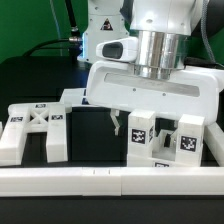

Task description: Assemble chair

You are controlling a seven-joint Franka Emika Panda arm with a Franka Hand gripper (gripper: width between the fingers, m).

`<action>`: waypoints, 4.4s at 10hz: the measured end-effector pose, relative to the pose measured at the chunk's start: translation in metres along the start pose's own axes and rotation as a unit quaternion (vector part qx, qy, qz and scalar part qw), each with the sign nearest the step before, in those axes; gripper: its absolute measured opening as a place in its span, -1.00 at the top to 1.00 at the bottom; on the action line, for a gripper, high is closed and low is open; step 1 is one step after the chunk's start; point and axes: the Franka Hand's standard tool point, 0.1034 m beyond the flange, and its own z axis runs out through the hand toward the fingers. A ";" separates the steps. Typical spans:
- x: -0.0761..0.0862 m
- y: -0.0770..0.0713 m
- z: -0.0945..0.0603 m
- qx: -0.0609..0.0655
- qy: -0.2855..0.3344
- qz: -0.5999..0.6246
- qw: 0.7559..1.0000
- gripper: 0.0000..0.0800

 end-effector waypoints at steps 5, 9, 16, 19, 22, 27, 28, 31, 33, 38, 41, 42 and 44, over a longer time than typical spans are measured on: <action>0.001 0.000 0.000 0.000 0.000 0.000 1.000 0.19; 0.003 0.000 -0.007 0.002 -0.002 0.000 1.000 0.19; 0.020 0.009 -0.045 0.008 -0.035 0.001 0.999 0.19; 0.014 0.022 -0.048 -0.014 -0.131 0.000 0.991 0.19; 0.013 0.038 -0.063 -0.027 -0.239 -0.019 0.970 0.19; 0.008 0.060 -0.061 -0.067 -0.373 -0.006 0.925 0.18; 0.006 0.065 -0.059 -0.065 -0.404 -0.014 0.912 0.18; -0.005 0.078 -0.056 -0.046 -0.497 -0.029 0.866 0.18; -0.011 0.090 -0.052 -0.067 -0.569 -0.019 0.820 0.18; -0.007 0.092 -0.047 -0.069 -0.563 -0.018 0.823 -0.34; -0.007 0.093 -0.046 -0.069 -0.563 -0.017 0.824 -0.61; -0.007 0.094 -0.046 -0.068 -0.563 -0.017 0.824 -0.62; -0.006 0.094 -0.046 -0.068 -0.562 -0.016 0.824 -0.62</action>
Offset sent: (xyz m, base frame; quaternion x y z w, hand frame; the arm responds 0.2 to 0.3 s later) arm 0.0011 0.0012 0.0001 0.0009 0.0011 0.0102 0.9999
